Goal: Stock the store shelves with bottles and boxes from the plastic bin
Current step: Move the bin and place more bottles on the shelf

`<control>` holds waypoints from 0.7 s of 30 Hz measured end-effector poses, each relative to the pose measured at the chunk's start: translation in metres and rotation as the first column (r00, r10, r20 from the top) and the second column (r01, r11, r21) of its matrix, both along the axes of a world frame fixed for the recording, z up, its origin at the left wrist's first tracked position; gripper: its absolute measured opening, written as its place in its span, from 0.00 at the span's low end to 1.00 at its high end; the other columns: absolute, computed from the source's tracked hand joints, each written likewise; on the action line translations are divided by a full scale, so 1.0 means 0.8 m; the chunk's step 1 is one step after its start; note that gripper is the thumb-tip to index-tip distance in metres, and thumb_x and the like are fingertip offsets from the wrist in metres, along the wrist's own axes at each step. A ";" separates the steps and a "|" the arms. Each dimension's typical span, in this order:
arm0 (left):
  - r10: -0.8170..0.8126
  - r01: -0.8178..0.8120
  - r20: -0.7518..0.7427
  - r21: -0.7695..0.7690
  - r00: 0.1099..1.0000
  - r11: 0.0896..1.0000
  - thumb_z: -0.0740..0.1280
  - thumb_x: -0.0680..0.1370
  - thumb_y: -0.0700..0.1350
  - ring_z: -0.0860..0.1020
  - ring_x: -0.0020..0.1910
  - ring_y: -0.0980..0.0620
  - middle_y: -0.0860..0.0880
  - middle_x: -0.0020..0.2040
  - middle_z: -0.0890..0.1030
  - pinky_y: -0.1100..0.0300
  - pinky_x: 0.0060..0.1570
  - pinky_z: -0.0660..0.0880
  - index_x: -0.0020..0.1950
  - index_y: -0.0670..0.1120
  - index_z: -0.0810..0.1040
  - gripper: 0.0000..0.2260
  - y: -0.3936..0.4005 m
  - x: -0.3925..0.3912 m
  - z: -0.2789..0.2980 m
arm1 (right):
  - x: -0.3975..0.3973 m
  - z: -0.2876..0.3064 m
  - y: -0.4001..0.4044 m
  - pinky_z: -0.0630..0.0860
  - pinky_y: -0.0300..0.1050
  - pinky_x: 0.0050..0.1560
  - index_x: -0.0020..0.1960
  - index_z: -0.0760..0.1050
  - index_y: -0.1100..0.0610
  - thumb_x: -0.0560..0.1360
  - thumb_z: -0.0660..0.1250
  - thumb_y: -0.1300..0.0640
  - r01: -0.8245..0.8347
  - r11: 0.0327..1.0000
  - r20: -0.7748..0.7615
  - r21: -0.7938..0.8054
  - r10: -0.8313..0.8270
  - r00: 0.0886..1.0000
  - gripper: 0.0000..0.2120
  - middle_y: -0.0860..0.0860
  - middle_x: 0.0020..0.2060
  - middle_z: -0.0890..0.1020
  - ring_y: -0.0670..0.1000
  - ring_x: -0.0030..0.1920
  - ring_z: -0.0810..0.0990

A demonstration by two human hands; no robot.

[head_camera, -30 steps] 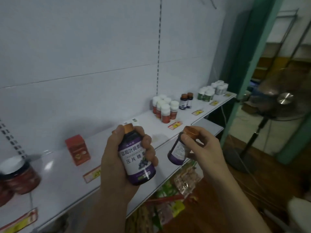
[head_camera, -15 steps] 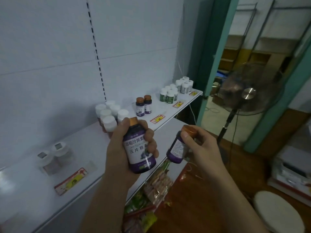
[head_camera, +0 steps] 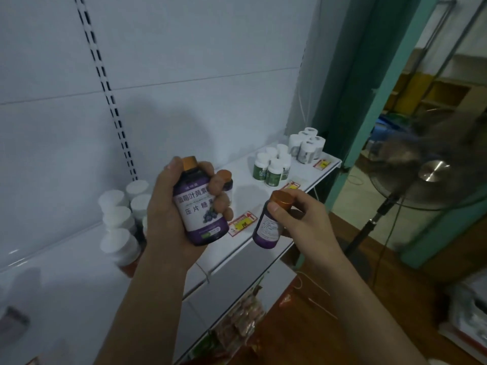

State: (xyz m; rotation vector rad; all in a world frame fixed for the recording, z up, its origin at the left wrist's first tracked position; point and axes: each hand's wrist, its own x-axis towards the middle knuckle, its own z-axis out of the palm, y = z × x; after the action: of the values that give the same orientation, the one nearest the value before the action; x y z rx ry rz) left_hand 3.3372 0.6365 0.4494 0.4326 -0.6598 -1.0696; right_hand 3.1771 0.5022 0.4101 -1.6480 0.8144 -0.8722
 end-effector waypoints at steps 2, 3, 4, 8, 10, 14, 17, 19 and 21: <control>0.057 -0.057 0.011 0.023 0.998 0.998 0.76 0.68 0.59 0.75 0.29 0.52 0.48 0.37 0.76 0.58 0.32 0.79 0.48 0.44 0.79 0.21 -0.015 0.005 -0.003 | 0.012 0.003 -0.030 0.85 0.51 0.48 0.53 0.79 0.47 0.77 0.72 0.56 -0.062 0.998 -0.037 -0.011 0.062 0.997 0.07 0.45 0.49 0.83 0.49 0.51 0.82; 0.093 -0.094 0.017 0.032 0.995 0.995 0.76 0.67 0.59 0.75 0.29 0.52 0.48 0.36 0.76 0.58 0.32 0.78 0.48 0.44 0.79 0.22 -0.020 0.008 -0.004 | 0.020 0.005 -0.045 0.85 0.52 0.48 0.53 0.79 0.48 0.76 0.73 0.55 -0.092 0.995 -0.068 -0.023 0.091 0.994 0.07 0.46 0.48 0.83 0.50 0.51 0.82; 0.131 -0.132 0.021 0.034 0.991 0.991 0.76 0.67 0.60 0.75 0.29 0.52 0.48 0.36 0.76 0.58 0.32 0.78 0.48 0.44 0.79 0.22 -0.025 0.011 -0.006 | 0.028 0.007 -0.061 0.84 0.53 0.49 0.52 0.79 0.48 0.75 0.74 0.54 -0.125 0.991 -0.109 -0.055 0.118 0.987 0.07 0.45 0.47 0.82 0.50 0.50 0.82; 0.278 -0.278 0.014 0.053 0.961 0.959 0.75 0.67 0.60 0.75 0.29 0.52 0.49 0.36 0.77 0.59 0.32 0.77 0.48 0.44 0.79 0.22 -0.032 0.015 -0.007 | 0.071 0.019 -0.120 0.80 0.41 0.46 0.51 0.78 0.48 0.73 0.75 0.49 -0.330 0.912 -0.331 -0.242 0.242 0.912 0.10 0.40 0.45 0.81 0.40 0.45 0.81; 0.344 -0.344 0.012 0.074 0.939 0.936 0.75 0.65 0.60 0.74 0.28 0.52 0.49 0.35 0.77 0.59 0.31 0.76 0.47 0.44 0.79 0.22 -0.032 0.013 -0.006 | 0.093 0.027 -0.142 0.76 0.38 0.46 0.51 0.78 0.48 0.72 0.76 0.47 -0.475 0.794 -0.483 -0.381 0.267 0.834 0.12 0.40 0.45 0.79 0.40 0.45 0.79; 0.438 -0.437 0.014 0.109 0.899 0.893 0.76 0.64 0.60 0.73 0.27 0.52 0.49 0.35 0.76 0.60 0.30 0.75 0.47 0.45 0.78 0.23 -0.035 0.006 -0.010 | 0.128 0.036 -0.167 0.77 0.46 0.47 0.50 0.77 0.49 0.70 0.75 0.44 -0.695 0.529 -0.682 -0.487 0.268 0.681 0.14 0.45 0.44 0.78 0.45 0.44 0.77; 0.467 -0.464 0.005 0.121 0.884 0.877 0.77 0.64 0.60 0.73 0.27 0.52 0.49 0.35 0.76 0.60 0.30 0.75 0.47 0.44 0.77 0.24 -0.039 0.000 -0.016 | 0.150 0.038 -0.172 0.76 0.45 0.44 0.51 0.78 0.50 0.70 0.74 0.45 -0.771 0.427 -0.759 -0.473 0.246 0.602 0.14 0.45 0.43 0.78 0.45 0.42 0.75; 0.481 -0.479 0.011 0.118 0.877 0.870 0.78 0.64 0.60 0.73 0.27 0.51 0.48 0.34 0.76 0.59 0.29 0.76 0.47 0.44 0.76 0.24 -0.042 -0.004 -0.020 | 0.161 0.039 -0.173 0.77 0.46 0.43 0.50 0.79 0.51 0.69 0.74 0.45 -0.801 0.390 -0.795 -0.454 0.227 0.562 0.14 0.47 0.42 0.79 0.47 0.41 0.76; 0.499 -0.497 0.018 0.115 0.867 0.860 0.78 0.64 0.60 0.73 0.27 0.51 0.47 0.34 0.76 0.58 0.29 0.76 0.47 0.43 0.76 0.25 -0.043 -0.006 -0.022 | 0.168 0.037 -0.174 0.78 0.47 0.42 0.48 0.79 0.52 0.69 0.74 0.46 -0.816 0.378 -0.819 -0.437 0.207 0.534 0.13 0.47 0.41 0.80 0.47 0.40 0.77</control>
State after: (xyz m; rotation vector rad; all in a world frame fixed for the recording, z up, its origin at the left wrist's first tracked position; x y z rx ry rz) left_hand 3.3323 0.6020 0.4321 0.6569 -0.4375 -0.6141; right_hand 3.3117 0.3626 0.4400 -2.9413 0.1275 -0.0341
